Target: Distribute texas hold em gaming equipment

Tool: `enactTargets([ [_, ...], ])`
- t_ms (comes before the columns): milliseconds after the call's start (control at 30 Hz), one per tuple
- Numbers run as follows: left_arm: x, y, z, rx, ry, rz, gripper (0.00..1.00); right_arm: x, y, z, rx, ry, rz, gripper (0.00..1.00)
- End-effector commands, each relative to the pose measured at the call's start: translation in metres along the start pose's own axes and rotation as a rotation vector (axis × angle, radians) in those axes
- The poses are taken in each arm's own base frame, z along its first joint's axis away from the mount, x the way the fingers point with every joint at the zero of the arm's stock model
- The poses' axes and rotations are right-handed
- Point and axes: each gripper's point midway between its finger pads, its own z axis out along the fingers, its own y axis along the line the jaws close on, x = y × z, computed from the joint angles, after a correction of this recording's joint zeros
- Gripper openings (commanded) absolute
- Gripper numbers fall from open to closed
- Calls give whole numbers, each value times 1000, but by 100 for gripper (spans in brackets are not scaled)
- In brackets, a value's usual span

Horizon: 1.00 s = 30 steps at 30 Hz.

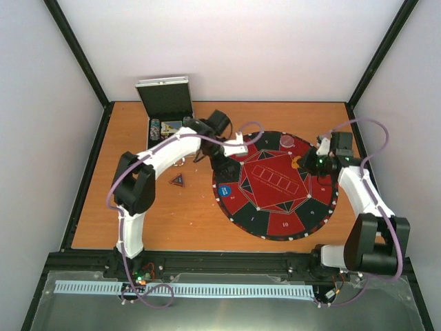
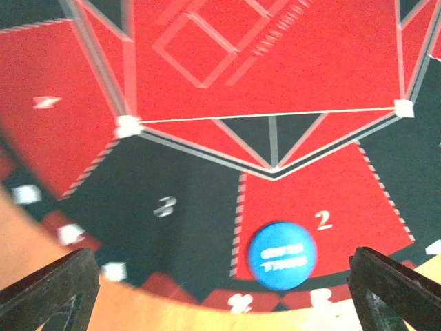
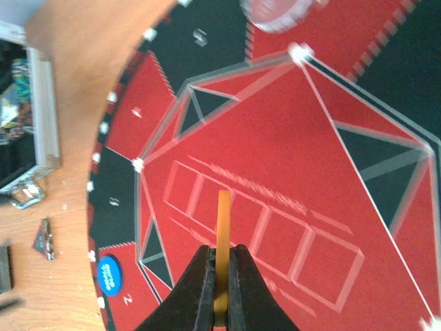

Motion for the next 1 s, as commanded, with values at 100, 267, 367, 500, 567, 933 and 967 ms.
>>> enactTargets([
  [100,21,73,-78,-115,-144,-191,100,68,-42,-14,146,110,256,3],
  [267,61,105,-98,-179,-172,-309,100,100,-32,-14,95,262,285,3],
  [367,77,113,-107,-201,-200,-341,100,135,-12,-3,68,441,220,3],
  [500,100,115,-109,-217,-175,-373,100,191,-1,0,155,689,124,3],
  [567,108,116,-112,-226,-170,-385,100,207,-2,-6,176,740,125,3],
  [933,114,121,-119,-245,-176,-402,100,252,10,-8,48,872,125,3],
  [967,114,121,-119,-245,-175,-404,100,251,9,-6,52,875,121,3],
])
